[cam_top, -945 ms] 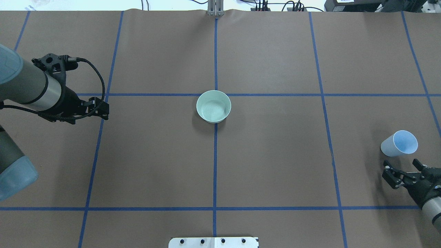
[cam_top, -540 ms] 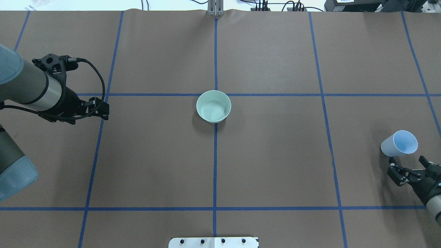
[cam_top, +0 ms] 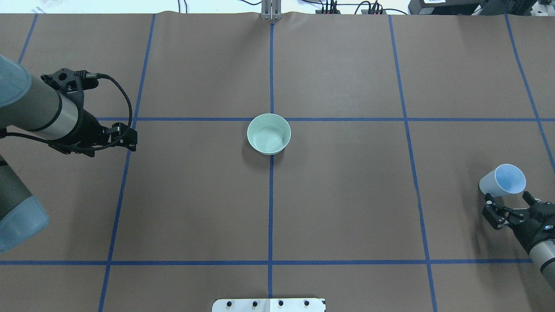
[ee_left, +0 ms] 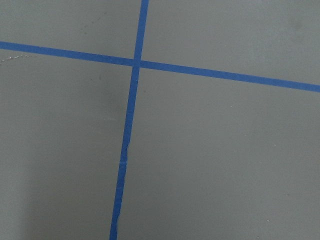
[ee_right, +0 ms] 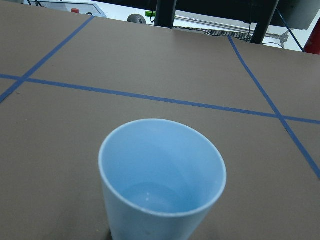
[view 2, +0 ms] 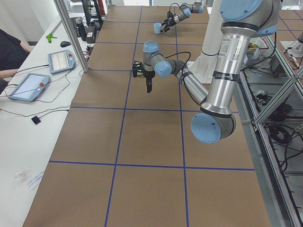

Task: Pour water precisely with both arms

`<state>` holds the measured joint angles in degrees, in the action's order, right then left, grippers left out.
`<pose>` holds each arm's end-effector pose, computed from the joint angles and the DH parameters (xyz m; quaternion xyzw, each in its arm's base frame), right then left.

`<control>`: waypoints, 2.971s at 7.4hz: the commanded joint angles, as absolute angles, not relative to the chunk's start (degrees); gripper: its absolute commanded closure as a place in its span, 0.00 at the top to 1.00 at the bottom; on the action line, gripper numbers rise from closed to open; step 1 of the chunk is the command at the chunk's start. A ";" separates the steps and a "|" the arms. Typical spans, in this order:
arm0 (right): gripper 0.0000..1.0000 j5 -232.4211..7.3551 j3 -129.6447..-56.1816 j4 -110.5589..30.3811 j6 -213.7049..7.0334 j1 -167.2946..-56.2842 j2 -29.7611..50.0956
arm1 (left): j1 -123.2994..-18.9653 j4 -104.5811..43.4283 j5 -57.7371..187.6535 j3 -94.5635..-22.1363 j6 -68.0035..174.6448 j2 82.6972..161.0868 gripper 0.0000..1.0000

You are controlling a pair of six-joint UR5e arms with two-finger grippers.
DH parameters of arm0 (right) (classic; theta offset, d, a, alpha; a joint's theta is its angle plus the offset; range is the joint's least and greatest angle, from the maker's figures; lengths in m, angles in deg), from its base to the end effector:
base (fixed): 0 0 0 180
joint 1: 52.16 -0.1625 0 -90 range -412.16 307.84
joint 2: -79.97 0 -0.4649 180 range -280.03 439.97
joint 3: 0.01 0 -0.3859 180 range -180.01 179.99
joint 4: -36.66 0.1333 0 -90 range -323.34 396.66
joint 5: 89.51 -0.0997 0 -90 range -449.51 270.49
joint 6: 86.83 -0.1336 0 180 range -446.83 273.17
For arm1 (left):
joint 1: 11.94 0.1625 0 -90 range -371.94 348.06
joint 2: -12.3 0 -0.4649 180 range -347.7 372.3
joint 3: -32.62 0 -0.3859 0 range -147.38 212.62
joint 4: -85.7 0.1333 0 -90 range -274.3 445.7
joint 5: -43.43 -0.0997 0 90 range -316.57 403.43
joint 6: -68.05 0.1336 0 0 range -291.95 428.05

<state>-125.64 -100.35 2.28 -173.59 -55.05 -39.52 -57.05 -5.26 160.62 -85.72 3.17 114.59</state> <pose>-0.2502 -0.2541 0.6978 0.4445 -0.2556 0.1392 0.8472 0.3336 -0.4373 0.3882 0.0187 0.4087 -0.0755 0.9094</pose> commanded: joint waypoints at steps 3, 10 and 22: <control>1.00 -126.16 -100.29 2.38 -168.15 -59.09 -36.66 | -56.94 -5.26 160.58 -85.59 3.01 114.60 1.00; 1.00 -126.78 -99.16 2.38 -165.06 -62.52 -34.73 | -56.85 -5.18 160.58 -85.42 2.92 114.60 1.00; 0.00 -142.37 -99.04 19.25 -151.01 -73.84 -32.35 | -56.85 -5.26 160.67 -86.03 3.10 114.78 1.00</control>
